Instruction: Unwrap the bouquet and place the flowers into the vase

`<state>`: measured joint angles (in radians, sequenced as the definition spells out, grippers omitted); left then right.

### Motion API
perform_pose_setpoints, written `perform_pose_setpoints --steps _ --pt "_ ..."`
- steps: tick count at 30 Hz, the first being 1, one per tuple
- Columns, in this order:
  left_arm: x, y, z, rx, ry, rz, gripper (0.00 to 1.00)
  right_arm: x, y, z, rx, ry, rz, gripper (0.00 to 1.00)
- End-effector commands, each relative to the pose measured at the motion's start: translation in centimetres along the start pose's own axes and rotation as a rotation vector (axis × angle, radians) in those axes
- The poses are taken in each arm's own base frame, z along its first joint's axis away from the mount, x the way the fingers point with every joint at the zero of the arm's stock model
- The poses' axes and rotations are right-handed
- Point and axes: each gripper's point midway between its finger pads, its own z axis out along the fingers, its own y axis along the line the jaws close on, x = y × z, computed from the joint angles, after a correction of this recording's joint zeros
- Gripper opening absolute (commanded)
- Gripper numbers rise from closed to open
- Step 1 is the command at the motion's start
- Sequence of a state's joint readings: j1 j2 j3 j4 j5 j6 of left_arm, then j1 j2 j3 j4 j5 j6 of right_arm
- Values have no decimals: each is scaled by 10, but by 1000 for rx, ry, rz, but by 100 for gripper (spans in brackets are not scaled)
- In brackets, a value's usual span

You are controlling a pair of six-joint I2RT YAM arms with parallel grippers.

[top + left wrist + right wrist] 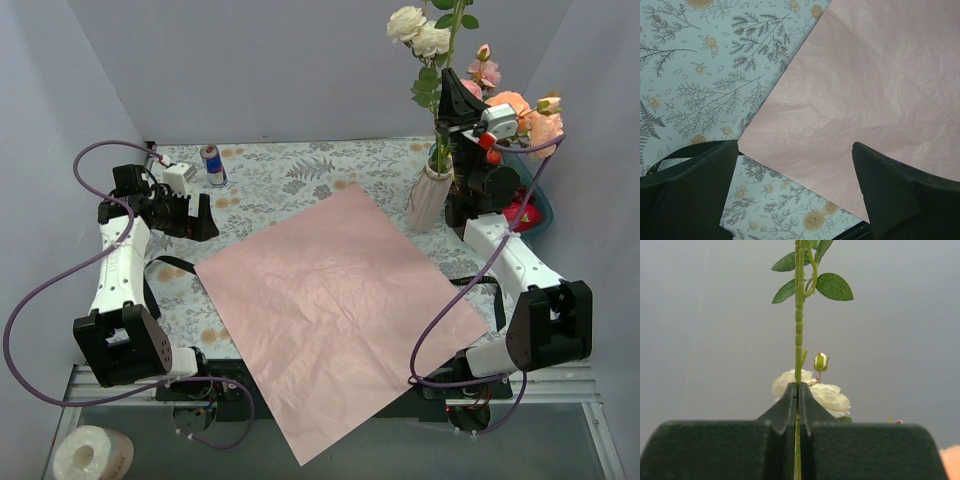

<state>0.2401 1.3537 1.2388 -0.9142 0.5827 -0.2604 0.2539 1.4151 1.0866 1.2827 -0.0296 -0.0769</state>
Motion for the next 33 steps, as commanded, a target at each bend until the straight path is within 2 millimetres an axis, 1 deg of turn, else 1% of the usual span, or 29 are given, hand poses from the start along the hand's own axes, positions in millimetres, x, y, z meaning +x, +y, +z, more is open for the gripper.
perform_pose_setpoints --steps 1,4,8,11,16,21,27,30,32,33 --pt "-10 1 -7 -14 -24 11 98 -90 -11 16 17 -308 0 1" --pt "-9 0 -6 -9 -19 6 98 -95 -10 19 5 -317 5 1" --pt "-4 -1 -5 -7 -13 5 98 -96 -10 20 4 -328 -6 1" --pt "-4 0 -6 -11 -10 4 98 -88 -9 18 1 -314 -9 1" --pt "-8 0 -6 -7 -10 -1 98 -72 -11 12 10 -298 -23 1" --pt "-7 1 -5 -6 2 -10 98 -58 -11 7 16 -280 -42 1" --pt "-8 4 -2 -2 9 -23 98 -45 -9 0 9 -253 -47 1" --pt "-10 3 -2 1 3 -25 98 -41 -13 -6 37 -231 -49 1" --pt "-11 3 -2 4 -1 -25 98 -41 -23 -10 93 -223 -48 2" --pt "-12 2 -2 9 -2 -25 98 -43 -27 -13 115 -220 -47 8"
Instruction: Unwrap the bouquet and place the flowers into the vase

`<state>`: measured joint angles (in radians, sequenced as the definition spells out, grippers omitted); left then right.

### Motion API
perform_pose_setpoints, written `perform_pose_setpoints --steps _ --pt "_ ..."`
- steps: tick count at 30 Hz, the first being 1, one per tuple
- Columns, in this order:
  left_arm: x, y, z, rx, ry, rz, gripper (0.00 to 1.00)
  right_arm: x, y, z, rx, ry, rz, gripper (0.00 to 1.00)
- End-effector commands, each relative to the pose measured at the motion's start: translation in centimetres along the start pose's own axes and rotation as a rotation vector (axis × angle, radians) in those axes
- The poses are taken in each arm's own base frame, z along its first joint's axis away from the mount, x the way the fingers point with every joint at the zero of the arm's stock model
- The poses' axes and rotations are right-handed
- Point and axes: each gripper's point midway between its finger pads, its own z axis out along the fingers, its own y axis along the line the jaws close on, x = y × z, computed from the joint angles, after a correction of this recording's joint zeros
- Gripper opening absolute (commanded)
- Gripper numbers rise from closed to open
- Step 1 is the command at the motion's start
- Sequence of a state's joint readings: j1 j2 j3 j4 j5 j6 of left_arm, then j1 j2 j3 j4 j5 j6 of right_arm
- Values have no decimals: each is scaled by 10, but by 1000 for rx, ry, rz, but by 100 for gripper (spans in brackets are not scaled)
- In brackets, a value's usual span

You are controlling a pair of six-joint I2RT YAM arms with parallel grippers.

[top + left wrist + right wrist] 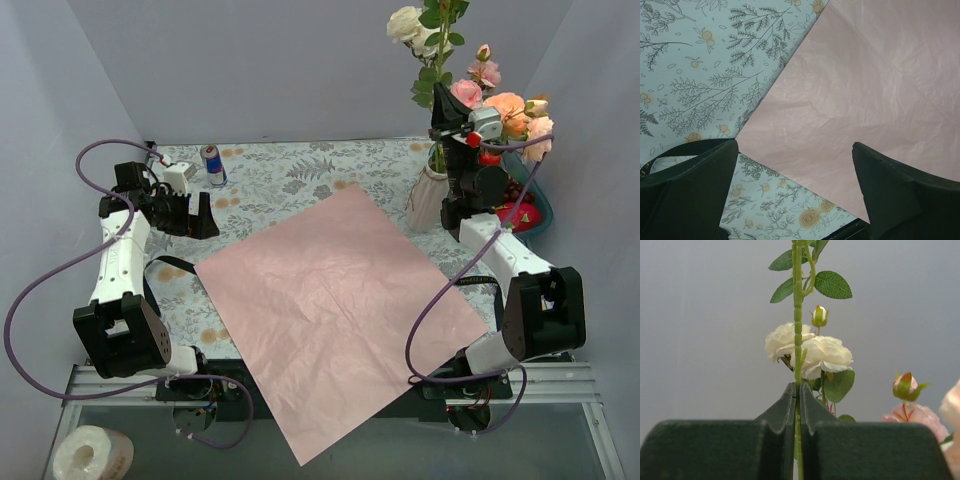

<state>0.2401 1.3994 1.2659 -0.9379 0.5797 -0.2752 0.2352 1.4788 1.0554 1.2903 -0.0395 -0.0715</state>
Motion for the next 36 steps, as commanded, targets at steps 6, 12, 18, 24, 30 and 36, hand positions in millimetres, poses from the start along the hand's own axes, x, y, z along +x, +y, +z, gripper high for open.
perform_pose_setpoints --steps 6,12,18,24,30,36 --pt "-17 -6 -10 13 -53 11 98 -87 -38 -12 190 -206 -61 47" --pt "-23 -13 -19 16 -85 28 98 -77 -25 -18 148 -54 -35 92" --pt "-28 -23 -28 32 -117 38 98 -104 -6 -19 81 7 4 95" --pt "-41 -37 -39 73 -171 24 98 -117 59 -10 -195 143 96 97" --pt "-50 -43 -51 63 -199 19 98 -91 169 -34 -549 433 171 98" --pt "-43 -49 -61 39 -211 33 98 -19 227 -130 -651 843 231 98"
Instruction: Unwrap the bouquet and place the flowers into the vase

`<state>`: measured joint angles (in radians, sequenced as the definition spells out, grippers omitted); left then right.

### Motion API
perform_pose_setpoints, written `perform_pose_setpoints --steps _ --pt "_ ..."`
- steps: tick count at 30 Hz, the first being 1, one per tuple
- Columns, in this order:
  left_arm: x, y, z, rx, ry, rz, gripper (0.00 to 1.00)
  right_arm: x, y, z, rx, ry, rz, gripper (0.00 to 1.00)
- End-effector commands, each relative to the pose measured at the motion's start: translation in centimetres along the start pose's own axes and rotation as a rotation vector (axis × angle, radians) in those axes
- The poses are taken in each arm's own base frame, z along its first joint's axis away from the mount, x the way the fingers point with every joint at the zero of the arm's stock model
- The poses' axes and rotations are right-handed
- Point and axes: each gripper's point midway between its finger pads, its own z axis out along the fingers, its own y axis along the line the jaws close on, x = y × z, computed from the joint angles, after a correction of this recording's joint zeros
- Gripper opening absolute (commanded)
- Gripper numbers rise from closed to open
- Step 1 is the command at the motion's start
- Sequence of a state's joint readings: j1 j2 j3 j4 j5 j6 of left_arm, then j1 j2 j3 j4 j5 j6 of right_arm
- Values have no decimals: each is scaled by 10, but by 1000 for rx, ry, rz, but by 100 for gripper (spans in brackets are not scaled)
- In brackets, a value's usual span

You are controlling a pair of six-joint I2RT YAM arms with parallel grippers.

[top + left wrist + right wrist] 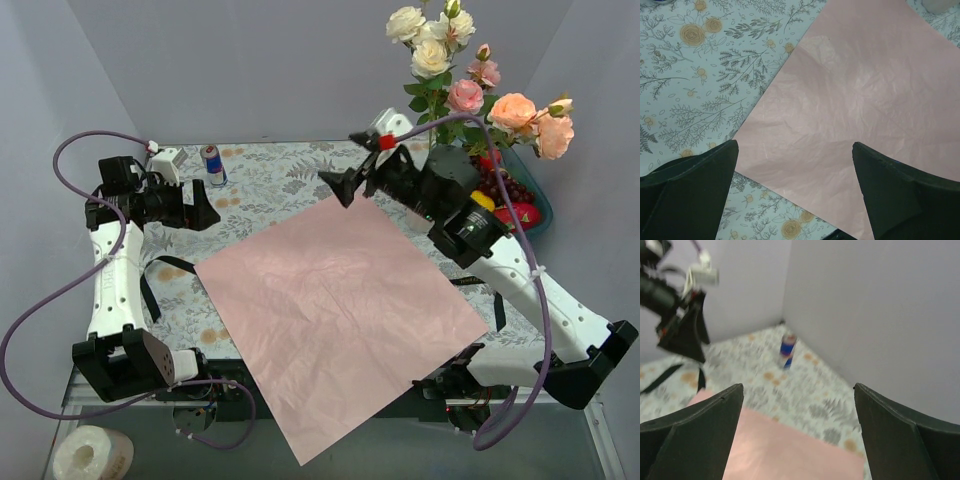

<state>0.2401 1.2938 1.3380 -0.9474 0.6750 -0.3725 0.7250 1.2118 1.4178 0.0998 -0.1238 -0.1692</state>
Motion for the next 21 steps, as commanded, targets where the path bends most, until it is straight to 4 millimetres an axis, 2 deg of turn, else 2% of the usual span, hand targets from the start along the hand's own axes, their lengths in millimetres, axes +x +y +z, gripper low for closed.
perform_pose_setpoints --steps 1,2,3,4,5,6,7,8,9,10,11,13,14,18,21 --pt "-4 -15 -20 -8 -46 28 98 127 45 -32 -48 456 124 98" --pt "-4 -16 -21 -8 -44 27 98 139 50 -41 -52 497 147 98" --pt "-2 -16 -21 -9 -41 24 98 173 61 -60 -50 600 203 98" --pt "-2 -16 -22 -12 -42 25 98 185 62 -71 -26 638 228 98" --pt "-3 -14 -22 -28 -44 9 98 191 56 -83 42 657 245 98" --pt "-2 -13 -21 -32 -42 5 98 211 55 -102 97 721 276 98" --pt "-1 -13 -21 -33 -40 3 98 219 48 -114 197 740 314 98" --pt "0 -13 -20 -32 -38 -9 98 215 42 -128 249 731 334 98" --pt "1 -13 -20 -31 -39 -17 98 227 34 -144 334 762 330 98" --pt "3 -13 -18 -30 -40 -23 98 231 33 -159 386 783 368 98" --pt "4 -13 -17 -29 -43 -27 98 222 30 -169 411 752 376 98" --pt "4 -15 -15 -21 -56 -46 98 231 27 -192 474 776 385 98" --pt "7 -15 -14 -19 -54 -55 98 224 23 -200 491 745 387 98" --pt "11 -16 -11 -14 -64 -72 98 227 13 -226 604 744 400 98" --pt "15 -16 -9 -16 -69 -79 98 227 14 -229 601 745 400 98"
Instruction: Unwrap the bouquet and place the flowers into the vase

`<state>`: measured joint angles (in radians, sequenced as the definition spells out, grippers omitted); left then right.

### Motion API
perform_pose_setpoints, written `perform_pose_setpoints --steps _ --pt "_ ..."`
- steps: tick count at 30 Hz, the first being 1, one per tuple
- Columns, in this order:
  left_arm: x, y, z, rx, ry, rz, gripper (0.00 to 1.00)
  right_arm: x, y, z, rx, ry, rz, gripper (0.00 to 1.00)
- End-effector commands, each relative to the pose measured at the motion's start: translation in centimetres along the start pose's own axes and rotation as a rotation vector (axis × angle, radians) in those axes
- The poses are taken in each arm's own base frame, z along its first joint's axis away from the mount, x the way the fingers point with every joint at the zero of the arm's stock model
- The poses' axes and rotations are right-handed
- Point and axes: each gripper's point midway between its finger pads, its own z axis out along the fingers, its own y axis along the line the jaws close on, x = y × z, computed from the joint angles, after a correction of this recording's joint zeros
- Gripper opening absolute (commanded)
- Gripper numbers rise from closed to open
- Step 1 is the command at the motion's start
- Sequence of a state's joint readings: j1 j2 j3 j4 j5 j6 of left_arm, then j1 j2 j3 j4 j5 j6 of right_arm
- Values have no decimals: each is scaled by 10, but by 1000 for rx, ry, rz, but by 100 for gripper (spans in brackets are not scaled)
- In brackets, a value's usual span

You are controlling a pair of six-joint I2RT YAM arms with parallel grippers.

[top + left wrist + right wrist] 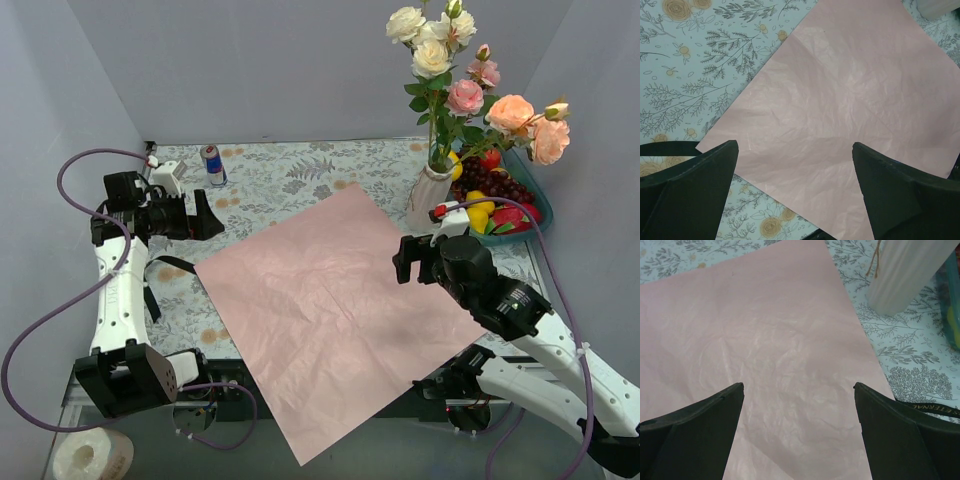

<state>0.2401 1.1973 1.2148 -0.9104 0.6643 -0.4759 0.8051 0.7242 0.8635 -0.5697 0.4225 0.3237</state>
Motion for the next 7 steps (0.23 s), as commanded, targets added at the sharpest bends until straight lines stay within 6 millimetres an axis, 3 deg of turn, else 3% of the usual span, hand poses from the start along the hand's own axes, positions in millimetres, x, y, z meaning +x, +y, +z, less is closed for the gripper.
perform_pose_setpoints --steps 1,7 --pt "-6 -6 -6 2 -65 19 98 13 -17 1 91 24 29 98" --pt "0 3 -2 -51 -98 -11 98 8 -9 4 47 7 3 98"
